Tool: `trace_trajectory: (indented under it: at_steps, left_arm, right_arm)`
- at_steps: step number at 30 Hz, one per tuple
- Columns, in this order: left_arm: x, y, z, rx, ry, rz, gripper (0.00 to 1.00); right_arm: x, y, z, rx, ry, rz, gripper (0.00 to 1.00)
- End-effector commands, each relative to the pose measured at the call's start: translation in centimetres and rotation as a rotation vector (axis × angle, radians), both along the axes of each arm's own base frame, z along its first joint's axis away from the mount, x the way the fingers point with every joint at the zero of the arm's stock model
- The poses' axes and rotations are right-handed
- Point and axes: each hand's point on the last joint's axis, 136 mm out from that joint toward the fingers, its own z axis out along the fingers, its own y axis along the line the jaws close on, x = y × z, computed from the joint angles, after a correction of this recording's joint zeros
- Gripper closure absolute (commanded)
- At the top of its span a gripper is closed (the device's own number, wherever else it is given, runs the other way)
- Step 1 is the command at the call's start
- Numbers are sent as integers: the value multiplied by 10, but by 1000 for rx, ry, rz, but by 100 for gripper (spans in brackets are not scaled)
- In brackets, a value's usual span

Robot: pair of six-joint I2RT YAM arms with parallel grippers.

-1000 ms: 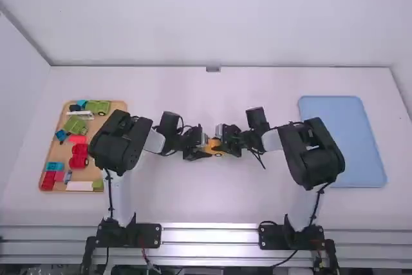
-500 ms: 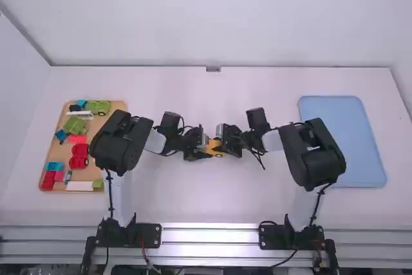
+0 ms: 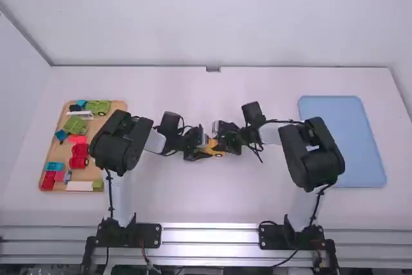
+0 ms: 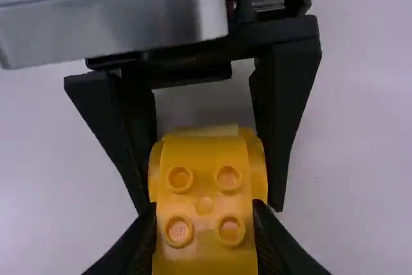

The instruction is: Assemble lego blocks to make yellow taxi

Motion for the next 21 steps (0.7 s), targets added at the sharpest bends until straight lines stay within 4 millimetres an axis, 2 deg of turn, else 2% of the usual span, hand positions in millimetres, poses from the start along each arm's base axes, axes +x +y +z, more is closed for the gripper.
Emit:
trace_trajectory:
  at_steps: [1,3,6,9,13,21]
  left_arm:
    - [2,10,-25,96,58,76,85]
    - [2,11,-25,96,59,78,85]
    - [2,11,-25,96,58,79,85]
    - [3,12,-25,96,59,82,85]
    - [2,11,-25,96,59,79,86]
    - [2,12,-26,98,66,81,87]
  right_arm:
    - [-17,-43,-76,-321,111,-124,97]
    - [-18,-41,-75,-306,114,-121,93]
    - [-18,-38,-70,-268,126,-116,76]
    - [-18,-33,-66,-238,123,-102,70]
    - [-16,-30,-57,-204,115,-98,63]
    - [-10,-25,-28,-80,65,-56,57]
